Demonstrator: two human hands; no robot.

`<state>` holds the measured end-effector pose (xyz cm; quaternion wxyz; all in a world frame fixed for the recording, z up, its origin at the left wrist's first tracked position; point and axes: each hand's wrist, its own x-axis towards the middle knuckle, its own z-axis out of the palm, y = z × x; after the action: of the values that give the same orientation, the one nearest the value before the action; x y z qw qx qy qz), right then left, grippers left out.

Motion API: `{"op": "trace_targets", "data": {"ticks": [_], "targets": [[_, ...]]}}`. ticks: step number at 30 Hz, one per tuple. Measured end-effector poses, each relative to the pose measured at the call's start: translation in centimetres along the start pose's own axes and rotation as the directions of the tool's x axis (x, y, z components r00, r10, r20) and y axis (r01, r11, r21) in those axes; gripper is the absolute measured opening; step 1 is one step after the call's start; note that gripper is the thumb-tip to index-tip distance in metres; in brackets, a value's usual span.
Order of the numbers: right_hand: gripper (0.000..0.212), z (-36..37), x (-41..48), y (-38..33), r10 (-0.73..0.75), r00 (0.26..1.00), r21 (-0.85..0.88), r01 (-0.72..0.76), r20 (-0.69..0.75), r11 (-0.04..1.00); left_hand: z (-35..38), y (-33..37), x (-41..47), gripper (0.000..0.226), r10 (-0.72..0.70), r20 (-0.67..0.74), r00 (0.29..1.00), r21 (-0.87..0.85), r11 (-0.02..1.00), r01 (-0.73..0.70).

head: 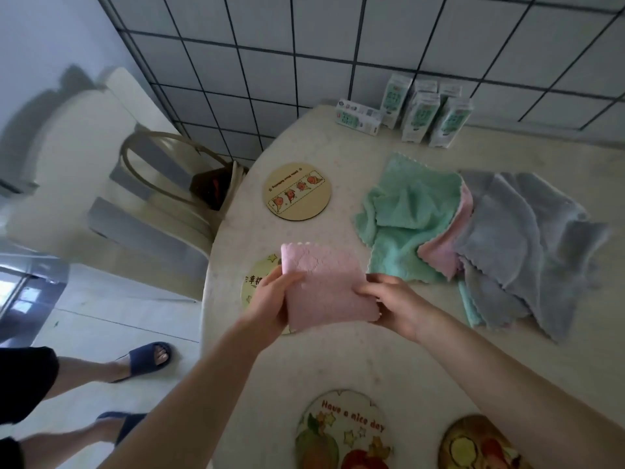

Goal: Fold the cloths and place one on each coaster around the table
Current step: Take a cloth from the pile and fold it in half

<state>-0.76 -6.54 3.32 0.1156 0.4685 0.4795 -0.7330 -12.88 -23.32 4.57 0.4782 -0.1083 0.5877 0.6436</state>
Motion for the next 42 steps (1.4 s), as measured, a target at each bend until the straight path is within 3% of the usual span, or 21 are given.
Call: {"op": "trace_targets", "data": {"ticks": [6, 15, 21, 24, 28, 38, 42], "targets": [[0.043, 1.7, 6.1, -8.7, -0.229, 0.970, -0.164, 0.213, -0.082, 0.963, -0.7, 6.7, 6.8, 0.036, 0.110, -0.056, 0.992, 0.134, 0.986, -0.102], [0.038, 4.2, 15.7, -17.6, -0.478, 0.872, -0.441, 0.391, -0.102, 0.808, -0.9, 12.9, 16.4, 0.022, 0.281, -0.168, 0.945, 0.335, 0.918, -0.213], [0.038, 4.9, 20.1, -18.1, -0.481, 0.872, -0.602, 0.337, -0.090, 0.724, -1.7, 13.1, 19.8, 0.016, 0.296, -0.253, 0.921, 0.451, 0.878, -0.159], [0.032, 5.0, 21.0, -17.2, -0.515, 0.851, -0.703, 0.300, -0.108, 0.644, -2.5, 12.2, 21.0, 0.020, 0.337, -0.290, 0.896, 0.586, 0.803, -0.112], [0.027, 4.7, 21.7, -16.2, -0.555, 0.824, -0.745, 0.299, -0.113, 0.596, -2.8, 11.0, 21.3, 0.025, 0.381, -0.340, 0.860, 0.659, 0.748, -0.071], [0.032, 3.3, 19.9, -15.7, -0.538, 0.842, -0.820, 0.277, -0.043, 0.500, -3.0, 10.3, 20.6, 0.024, 0.435, -0.380, 0.816, 0.757, 0.653, 0.004], [0.033, 1.9, 17.7, -15.0, -0.536, 0.841, -0.811, 0.262, -0.074, 0.523, -2.6, 9.8, 18.6, 0.025, 0.483, -0.345, 0.805, 0.844, 0.534, 0.041]]}}
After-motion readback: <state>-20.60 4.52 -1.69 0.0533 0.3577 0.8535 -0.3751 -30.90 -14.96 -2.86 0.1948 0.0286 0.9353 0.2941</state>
